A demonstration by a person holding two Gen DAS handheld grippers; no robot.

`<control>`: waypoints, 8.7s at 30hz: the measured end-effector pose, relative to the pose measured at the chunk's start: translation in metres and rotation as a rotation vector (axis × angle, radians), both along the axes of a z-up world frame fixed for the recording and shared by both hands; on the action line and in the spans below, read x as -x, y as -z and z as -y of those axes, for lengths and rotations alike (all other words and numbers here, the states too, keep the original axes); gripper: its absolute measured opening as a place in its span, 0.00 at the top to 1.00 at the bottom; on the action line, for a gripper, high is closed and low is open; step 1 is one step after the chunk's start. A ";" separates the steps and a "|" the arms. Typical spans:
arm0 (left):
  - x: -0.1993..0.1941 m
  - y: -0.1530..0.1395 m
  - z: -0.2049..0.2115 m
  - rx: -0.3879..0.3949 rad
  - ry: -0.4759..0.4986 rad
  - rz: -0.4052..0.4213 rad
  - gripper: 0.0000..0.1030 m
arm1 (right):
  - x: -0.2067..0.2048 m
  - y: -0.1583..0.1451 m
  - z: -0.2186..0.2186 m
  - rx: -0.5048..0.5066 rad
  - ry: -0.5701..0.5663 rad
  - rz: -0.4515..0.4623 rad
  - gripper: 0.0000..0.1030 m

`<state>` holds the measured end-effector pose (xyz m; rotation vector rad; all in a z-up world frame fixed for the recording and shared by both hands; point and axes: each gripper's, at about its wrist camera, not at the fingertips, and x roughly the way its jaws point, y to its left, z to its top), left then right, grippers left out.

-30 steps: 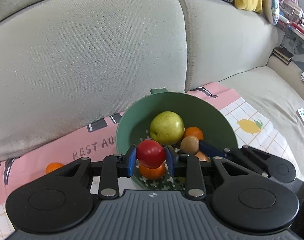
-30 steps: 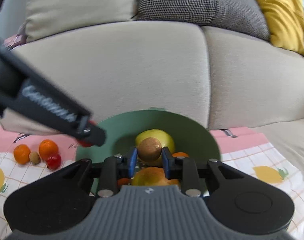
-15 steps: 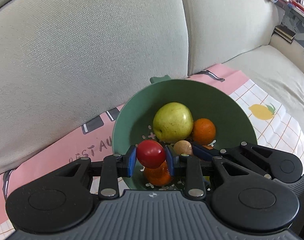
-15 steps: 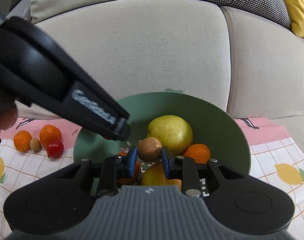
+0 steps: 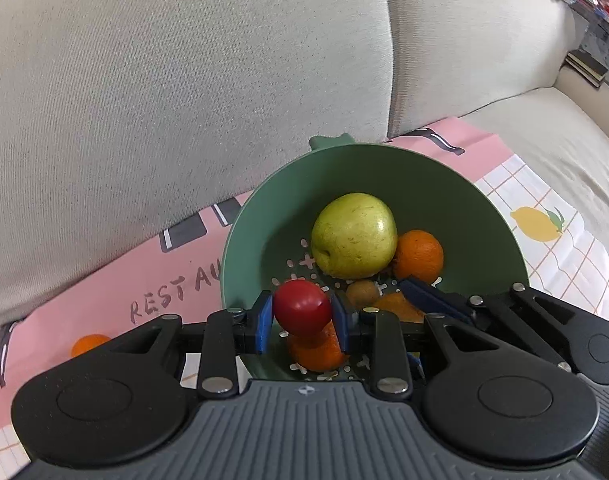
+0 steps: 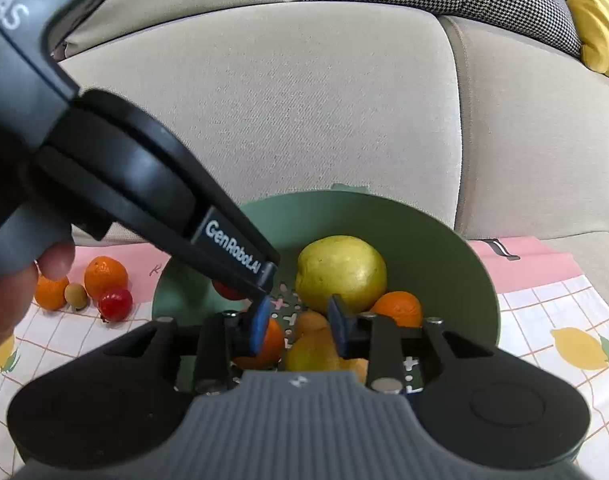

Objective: Organize fruits
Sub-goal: 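Lower the tomato and kiwi into the colander and open both grippers, then grasp a large mandarin with the left gripper while the right gripper grasps a red tomato, then lift the mandarin and tomato and carry both over the colander, then lower the mandarin and tomato into the colander and open both grippers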

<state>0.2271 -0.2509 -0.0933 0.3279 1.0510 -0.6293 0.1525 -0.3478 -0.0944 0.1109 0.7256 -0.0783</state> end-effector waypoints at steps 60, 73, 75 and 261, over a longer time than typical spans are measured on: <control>0.090 -0.034 -0.203 0.124 -0.333 0.200 0.42 | 0.060 -0.019 -0.112 0.078 -0.103 0.048 0.20; 0.065 -0.009 -0.222 0.202 -0.387 0.146 0.42 | 0.036 -0.005 -0.132 0.121 -0.103 0.027 0.21; 0.061 -0.006 -0.222 0.210 -0.389 0.143 0.42 | 0.031 -0.003 -0.132 0.118 -0.099 0.025 0.23; 0.037 -0.035 -0.134 0.116 -0.390 0.072 0.30 | 0.002 0.009 -0.001 0.033 0.067 0.034 0.69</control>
